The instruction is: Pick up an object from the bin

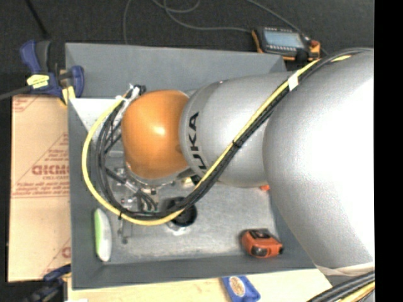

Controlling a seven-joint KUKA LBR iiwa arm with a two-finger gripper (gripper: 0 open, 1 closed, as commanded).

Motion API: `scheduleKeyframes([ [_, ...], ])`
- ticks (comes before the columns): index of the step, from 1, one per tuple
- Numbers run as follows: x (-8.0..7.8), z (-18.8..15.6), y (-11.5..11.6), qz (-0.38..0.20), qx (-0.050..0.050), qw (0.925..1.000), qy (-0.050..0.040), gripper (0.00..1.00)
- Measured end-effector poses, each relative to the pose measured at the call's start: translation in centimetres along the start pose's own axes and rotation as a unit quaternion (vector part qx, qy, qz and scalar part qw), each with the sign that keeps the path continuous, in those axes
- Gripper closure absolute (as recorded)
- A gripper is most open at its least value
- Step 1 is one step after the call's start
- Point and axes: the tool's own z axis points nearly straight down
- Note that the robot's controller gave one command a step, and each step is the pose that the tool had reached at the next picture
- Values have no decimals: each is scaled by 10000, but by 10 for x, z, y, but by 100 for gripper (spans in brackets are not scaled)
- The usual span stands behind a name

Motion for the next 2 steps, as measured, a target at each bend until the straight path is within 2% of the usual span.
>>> scheduleKeyframes([
  [1, -12, -4, -4, -279, 10, 9996, 11, 0],
  [2, -46, -8, -21, -471, 5, 9989, -15, 0],
])
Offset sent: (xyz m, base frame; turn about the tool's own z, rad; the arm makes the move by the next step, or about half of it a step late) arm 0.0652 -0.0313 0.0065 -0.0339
